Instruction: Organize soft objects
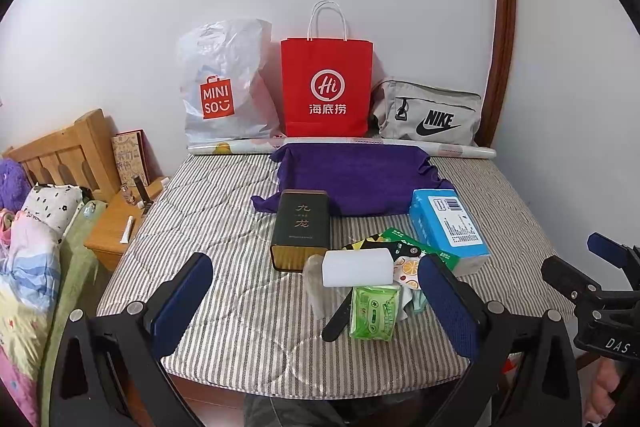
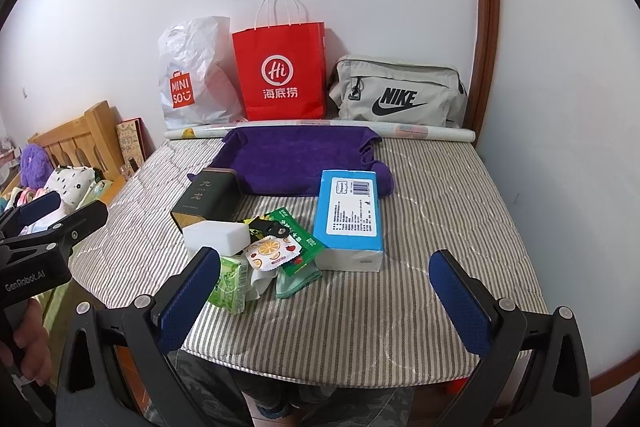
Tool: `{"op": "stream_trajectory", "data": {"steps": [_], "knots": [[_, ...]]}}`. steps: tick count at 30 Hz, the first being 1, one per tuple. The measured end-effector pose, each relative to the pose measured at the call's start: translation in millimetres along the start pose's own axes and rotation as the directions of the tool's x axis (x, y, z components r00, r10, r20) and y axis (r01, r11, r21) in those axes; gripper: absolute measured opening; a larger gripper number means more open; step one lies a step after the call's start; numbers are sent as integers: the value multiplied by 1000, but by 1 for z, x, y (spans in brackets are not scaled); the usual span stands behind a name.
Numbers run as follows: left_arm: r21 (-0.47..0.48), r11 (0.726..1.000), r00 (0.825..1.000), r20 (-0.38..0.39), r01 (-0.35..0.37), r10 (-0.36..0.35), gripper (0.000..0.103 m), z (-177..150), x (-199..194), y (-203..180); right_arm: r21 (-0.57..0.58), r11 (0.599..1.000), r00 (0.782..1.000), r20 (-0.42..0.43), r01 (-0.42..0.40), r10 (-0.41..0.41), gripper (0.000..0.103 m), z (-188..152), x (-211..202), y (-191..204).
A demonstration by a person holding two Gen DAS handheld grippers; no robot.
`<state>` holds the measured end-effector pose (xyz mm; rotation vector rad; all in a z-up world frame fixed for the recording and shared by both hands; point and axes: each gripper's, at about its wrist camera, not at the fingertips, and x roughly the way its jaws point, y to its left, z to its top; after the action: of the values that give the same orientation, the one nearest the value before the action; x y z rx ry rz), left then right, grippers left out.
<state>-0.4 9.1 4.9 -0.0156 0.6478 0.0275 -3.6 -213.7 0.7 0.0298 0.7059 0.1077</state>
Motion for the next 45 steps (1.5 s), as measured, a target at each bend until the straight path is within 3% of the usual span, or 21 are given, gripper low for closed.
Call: {"op": "stream_trajectory", "data": {"steps": [33, 39, 45], "knots": [[20, 1000, 1000, 3, 19, -19, 103, 1, 12, -6, -11, 1000, 1000, 15, -13, 13, 103, -1, 5, -3], [21, 1000, 997, -69, 20, -19, 103, -10, 46, -3, 0, 1000, 1000, 2, -15, 15, 103, -7, 25, -9], [9, 998, 988, -138, 68, -66, 103, -24, 81, -4, 13, 1000, 999, -52, -12, 13, 103, -16, 54, -15]]}}
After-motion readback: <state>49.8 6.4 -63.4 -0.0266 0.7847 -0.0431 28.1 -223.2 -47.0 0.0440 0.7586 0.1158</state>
